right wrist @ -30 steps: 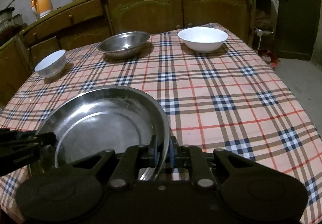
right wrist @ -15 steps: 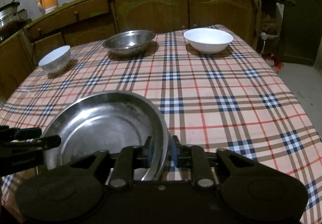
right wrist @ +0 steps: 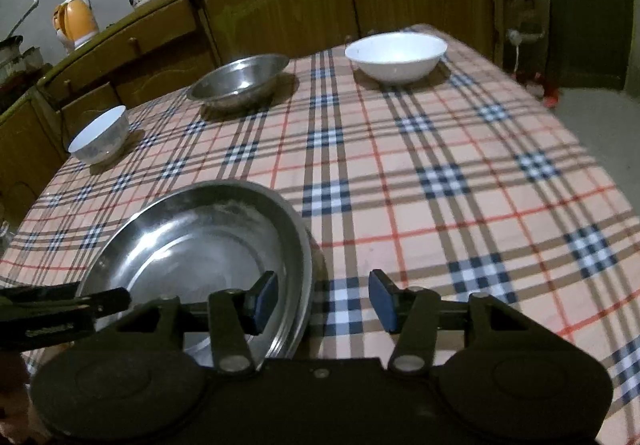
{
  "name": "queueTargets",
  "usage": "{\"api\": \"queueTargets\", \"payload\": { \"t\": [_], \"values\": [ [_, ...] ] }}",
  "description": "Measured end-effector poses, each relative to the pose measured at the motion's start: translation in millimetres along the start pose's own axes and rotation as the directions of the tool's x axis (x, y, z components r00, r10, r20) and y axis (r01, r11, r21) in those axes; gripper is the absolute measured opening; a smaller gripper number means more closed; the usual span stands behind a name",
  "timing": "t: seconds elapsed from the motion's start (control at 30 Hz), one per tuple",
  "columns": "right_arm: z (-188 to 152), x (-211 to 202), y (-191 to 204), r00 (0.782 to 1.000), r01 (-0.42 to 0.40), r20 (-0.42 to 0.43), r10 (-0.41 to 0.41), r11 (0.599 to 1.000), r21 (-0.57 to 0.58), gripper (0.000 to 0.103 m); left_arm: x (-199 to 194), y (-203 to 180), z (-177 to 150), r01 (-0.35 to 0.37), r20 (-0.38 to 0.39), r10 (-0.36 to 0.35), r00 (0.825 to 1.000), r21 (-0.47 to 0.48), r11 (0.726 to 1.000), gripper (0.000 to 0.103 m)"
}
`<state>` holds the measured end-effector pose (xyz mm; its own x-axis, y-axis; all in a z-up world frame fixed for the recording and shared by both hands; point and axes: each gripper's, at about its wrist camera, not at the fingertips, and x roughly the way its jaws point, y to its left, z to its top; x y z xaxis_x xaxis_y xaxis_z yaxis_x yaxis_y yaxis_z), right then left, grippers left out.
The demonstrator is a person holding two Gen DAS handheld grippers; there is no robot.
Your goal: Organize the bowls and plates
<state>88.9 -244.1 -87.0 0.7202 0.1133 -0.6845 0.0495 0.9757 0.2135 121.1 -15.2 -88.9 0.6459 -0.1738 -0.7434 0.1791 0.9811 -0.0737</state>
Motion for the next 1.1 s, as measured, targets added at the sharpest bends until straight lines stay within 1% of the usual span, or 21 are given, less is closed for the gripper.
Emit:
{"api": "queueTargets", "payload": {
  "t": [0.07,0.13,0.17,0.2,0.23,0.33,0.4,0.6,0.83,1.1],
  "values": [
    [-1,4,-3,1.0,-0.025,-0.016,0.025,0.999,0.025,0.062,3,-2,0,0.003,0.006,-0.003,1.0,0.006,1.0,0.069],
    [-3,9,-6,0.997,-0.063,-0.036,0.065,0.996,0.062,0.059,4,-5,1,0.013,0.013,-0.013,1.0,0.02,1.0,0.061],
    [-4,9,-5,0.997,-0.071,-0.028,0.073,0.995,0.068,0.051,4,-6,1,0.024,0.016,-0.025,1.0,0.024,0.999,0.052],
    [-4,9,-4,0.996,-0.085,-0.03,0.087,0.994,0.067,0.041,3,-9,2,0.027,0.016,-0.028,0.999,0.031,0.999,0.051],
    [-5,11,-2,0.993,-0.108,-0.045,0.111,0.992,0.069,0.027,3,-10,2,0.022,0.017,-0.022,1.0,0.032,0.999,0.051],
    [-6,9,4,0.996,-0.079,-0.037,0.08,0.996,0.039,0.026,2,-8,1,0.013,0.019,-0.013,1.0,0.013,1.0,0.042],
    [-6,9,2,0.996,-0.076,-0.039,0.078,0.996,0.052,0.026,0,-6,2,0.014,0.016,-0.014,1.0,0.004,1.0,0.035],
    [-3,0,1,0.998,-0.06,-0.015,0.061,0.997,0.055,0.026,-8,-11,6,0.016,0.038,-0.017,0.999,0.023,1.0,0.035],
    [8,-19,8,0.997,-0.063,0.046,0.062,0.998,0.029,0.026,-25,-14,17,0.007,0.086,-0.009,0.996,0.028,1.0,0.035],
    [16,-34,19,0.993,-0.073,0.089,0.073,0.997,0.0,0.026,-42,-10,25,-0.006,0.128,0.002,0.992,0.029,1.0,0.035]
  ]
}}
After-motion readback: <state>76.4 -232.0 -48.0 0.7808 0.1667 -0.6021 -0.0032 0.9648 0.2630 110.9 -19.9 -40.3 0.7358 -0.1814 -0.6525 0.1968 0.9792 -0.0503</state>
